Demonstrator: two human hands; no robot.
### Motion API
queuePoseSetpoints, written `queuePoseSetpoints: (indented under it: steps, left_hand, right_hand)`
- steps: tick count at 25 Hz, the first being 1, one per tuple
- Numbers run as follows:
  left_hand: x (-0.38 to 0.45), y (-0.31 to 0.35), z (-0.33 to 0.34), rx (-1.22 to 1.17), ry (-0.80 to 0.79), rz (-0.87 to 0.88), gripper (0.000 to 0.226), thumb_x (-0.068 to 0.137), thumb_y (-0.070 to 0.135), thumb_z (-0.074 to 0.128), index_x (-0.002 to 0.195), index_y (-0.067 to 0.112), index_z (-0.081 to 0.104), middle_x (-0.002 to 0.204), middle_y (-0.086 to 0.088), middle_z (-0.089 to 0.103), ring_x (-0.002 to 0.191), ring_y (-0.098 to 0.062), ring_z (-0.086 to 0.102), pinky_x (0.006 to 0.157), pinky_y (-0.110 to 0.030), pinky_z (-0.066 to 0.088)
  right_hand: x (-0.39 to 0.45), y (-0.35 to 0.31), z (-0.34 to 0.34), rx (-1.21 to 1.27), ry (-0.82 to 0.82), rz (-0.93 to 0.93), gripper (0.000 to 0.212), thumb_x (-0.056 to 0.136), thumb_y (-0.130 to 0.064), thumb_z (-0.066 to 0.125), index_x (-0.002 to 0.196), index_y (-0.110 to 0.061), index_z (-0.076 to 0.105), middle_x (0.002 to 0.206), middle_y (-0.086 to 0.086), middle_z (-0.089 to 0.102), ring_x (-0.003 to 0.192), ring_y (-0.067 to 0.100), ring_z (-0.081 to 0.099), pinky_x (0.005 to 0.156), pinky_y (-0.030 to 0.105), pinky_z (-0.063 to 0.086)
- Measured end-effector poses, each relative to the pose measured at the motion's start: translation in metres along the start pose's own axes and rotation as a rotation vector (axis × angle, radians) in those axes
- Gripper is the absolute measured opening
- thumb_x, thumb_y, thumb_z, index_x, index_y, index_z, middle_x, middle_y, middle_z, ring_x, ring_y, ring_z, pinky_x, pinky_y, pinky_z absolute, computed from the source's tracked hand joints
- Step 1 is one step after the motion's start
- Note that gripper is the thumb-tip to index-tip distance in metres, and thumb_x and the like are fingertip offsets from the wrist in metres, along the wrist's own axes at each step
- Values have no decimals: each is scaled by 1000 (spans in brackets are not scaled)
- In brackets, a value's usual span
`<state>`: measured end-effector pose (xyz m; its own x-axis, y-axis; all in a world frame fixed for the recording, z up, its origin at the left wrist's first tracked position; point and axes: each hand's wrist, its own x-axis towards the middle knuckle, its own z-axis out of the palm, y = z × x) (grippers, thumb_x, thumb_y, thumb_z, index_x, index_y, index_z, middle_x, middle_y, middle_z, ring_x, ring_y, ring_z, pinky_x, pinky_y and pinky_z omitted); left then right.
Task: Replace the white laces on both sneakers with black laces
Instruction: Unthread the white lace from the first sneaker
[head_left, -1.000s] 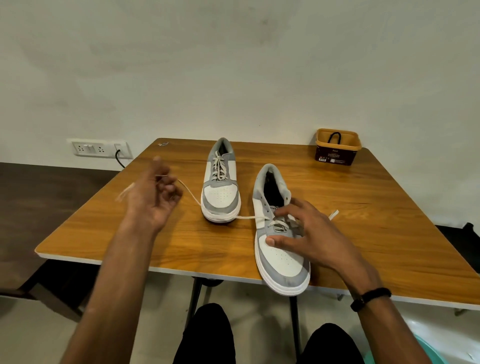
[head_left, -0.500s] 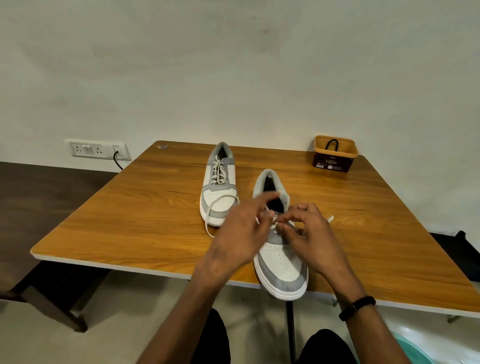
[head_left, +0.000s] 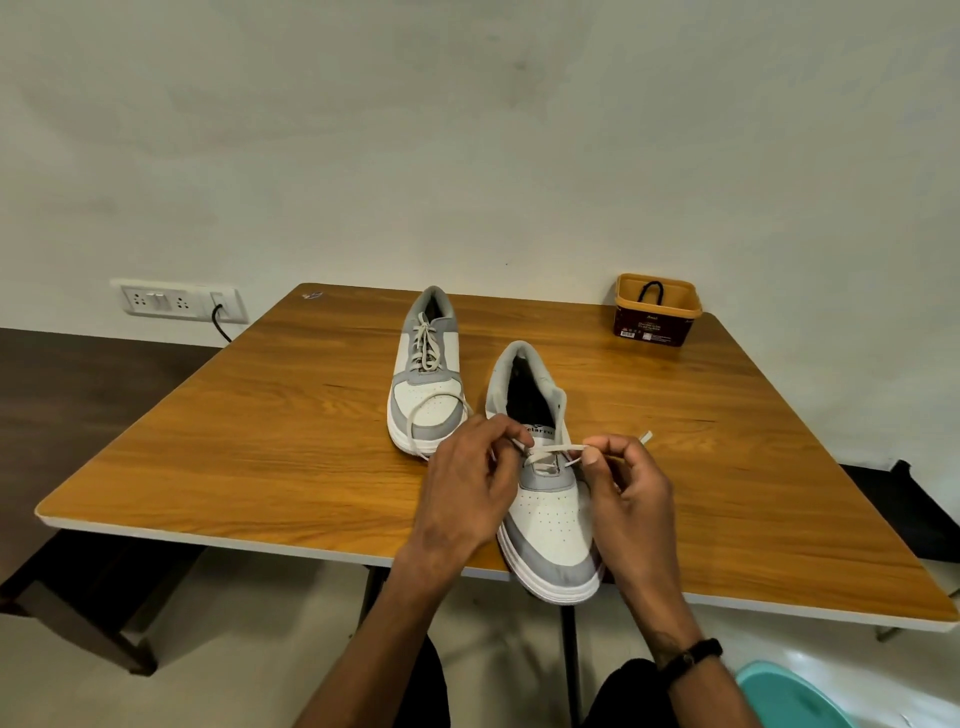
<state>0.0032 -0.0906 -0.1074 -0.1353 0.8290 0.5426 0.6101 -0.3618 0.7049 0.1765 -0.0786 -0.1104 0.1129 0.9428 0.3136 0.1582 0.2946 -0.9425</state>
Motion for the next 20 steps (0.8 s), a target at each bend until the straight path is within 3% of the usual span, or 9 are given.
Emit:
queuePoseSetpoints:
  steps: [3,6,10,13,16,18,20]
  left_hand:
    - [-2,2,2,-57,15,-49,23,100,31,47,103,28,70,100,12,67,91,-10,66,75,-41,58]
    - [-6,2,7,-28,61,-48,20,100,29,49,104,30,68,99,13,64,86,-9,63,72,-40,55]
    - [-15,-1,20,14,112,-36,24,102,24,44,114,28,64,105,11,59,91,-10,62,72,-40,54]
    - [-19,-1,24,59,121,-20,30,102,26,39,121,24,63,110,9,57,91,-11,61,71,-39,53]
    - [-19,-2,23,63,118,-18,31,102,26,38,121,25,63,109,9,56,87,-11,60,68,-39,52]
    - [-19,0,21,66,116,-11,31,102,26,38,121,26,63,107,10,55,85,-11,58,67,-39,51]
    - [-20,0,21,64,112,-8,31,102,26,38,120,27,62,107,10,55,85,-11,58,66,-39,51]
  right_hand:
    - [-3,-1,7,189,45,140,9,102,-16,66,100,-24,71,99,-2,78,99,17,73,94,44,59]
    - [1,-11,3,182,-28,104,10,96,-11,74,101,-19,73,96,-1,79,96,16,75,92,40,60]
    - [9,-25,-3,-233,-250,-188,22,91,-19,81,111,-26,74,98,-14,72,97,4,68,86,19,56]
    - [15,-30,8,-634,-303,-436,18,96,-26,74,113,-24,75,101,-9,69,98,11,59,87,30,53]
    - [19,-34,13,-820,-290,-485,13,104,-28,61,109,-19,69,104,-4,63,99,16,53,83,34,49]
    - [19,-33,6,-732,-241,-428,11,107,-29,52,107,-22,62,100,-7,62,90,13,57,74,33,51]
    - [18,-25,-6,-468,-125,-276,10,108,-30,49,106,-24,58,91,-13,64,81,6,64,66,25,55]
